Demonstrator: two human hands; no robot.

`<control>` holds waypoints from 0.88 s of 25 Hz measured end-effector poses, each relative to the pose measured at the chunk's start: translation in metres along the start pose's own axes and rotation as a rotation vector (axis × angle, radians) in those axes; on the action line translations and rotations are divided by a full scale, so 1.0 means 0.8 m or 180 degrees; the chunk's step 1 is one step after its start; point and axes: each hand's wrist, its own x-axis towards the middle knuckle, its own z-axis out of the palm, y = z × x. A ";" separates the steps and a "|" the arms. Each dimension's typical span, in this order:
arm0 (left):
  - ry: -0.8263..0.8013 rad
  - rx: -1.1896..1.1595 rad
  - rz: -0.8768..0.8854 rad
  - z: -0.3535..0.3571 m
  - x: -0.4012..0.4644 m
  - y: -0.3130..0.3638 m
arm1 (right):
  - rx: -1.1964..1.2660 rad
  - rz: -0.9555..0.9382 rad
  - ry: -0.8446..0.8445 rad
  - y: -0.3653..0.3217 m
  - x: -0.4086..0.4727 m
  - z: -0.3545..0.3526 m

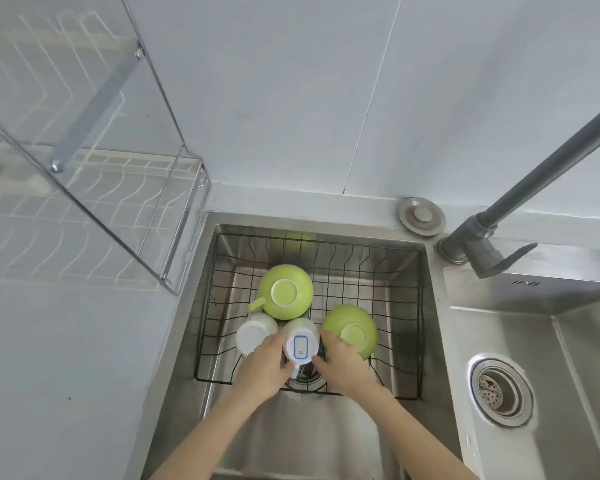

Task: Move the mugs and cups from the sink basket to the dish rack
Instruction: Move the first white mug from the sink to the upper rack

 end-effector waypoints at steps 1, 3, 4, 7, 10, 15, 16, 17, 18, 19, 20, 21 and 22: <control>-0.0003 -0.0072 -0.0052 0.004 0.006 -0.002 | 0.0068 0.0043 0.0013 0.002 0.008 0.004; -0.0030 -0.0204 -0.0103 0.013 0.015 -0.005 | 0.0159 0.0136 -0.0048 0.002 0.017 0.008; -0.0038 -0.0229 -0.0169 0.016 0.017 -0.006 | 0.0189 0.0220 -0.0070 0.000 0.020 0.007; 0.0022 -0.0268 -0.0180 0.027 0.025 -0.012 | 0.0367 0.0258 -0.0010 -0.001 0.030 0.008; 0.0151 -0.0220 -0.0183 0.035 0.025 -0.020 | 0.0417 0.0314 0.0022 -0.001 0.032 0.007; 0.0460 -0.0575 -0.0129 0.041 0.014 -0.017 | 0.0508 0.0432 0.0122 -0.005 0.024 0.009; 0.0487 -0.0592 -0.0129 0.040 0.013 -0.016 | 0.0497 0.0436 0.0132 -0.007 0.023 0.008; 0.0514 -0.0589 -0.0110 0.038 0.012 -0.016 | 0.0492 0.0420 0.0145 -0.008 0.021 0.005; 0.0524 -0.0586 -0.0071 0.036 0.010 -0.014 | 0.0472 0.0404 0.0152 -0.008 0.019 0.002; 0.0540 -0.0553 0.0005 0.033 0.008 -0.012 | 0.0450 0.0384 0.0163 -0.010 0.016 -0.003; 0.0553 -0.0490 0.0100 0.029 0.005 -0.008 | 0.0438 0.0364 0.0171 -0.011 0.010 -0.008; 0.0559 -0.0422 0.0211 0.024 0.002 -0.006 | 0.0457 0.0340 0.0179 -0.013 0.005 -0.014; 0.0569 -0.0397 0.0341 0.018 -0.002 -0.002 | 0.0487 0.0314 0.0198 -0.015 -0.003 -0.020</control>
